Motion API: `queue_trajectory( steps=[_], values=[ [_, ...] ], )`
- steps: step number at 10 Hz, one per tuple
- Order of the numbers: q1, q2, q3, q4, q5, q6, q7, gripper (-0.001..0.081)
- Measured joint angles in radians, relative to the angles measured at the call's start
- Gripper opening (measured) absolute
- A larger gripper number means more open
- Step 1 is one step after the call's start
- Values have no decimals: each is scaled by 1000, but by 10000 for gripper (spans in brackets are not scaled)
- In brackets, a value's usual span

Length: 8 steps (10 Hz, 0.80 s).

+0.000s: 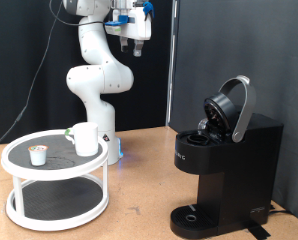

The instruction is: Make a cup of coffee with the keurig machine

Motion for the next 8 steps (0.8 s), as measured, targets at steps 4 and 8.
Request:
queue_trajectory(
  steps=[4,8],
  values=[
    [-19,-49,-66,-25,-37,-37,-81,735],
    [-46,-141,-155,-79,-106,-63,-195,735]
  ],
)
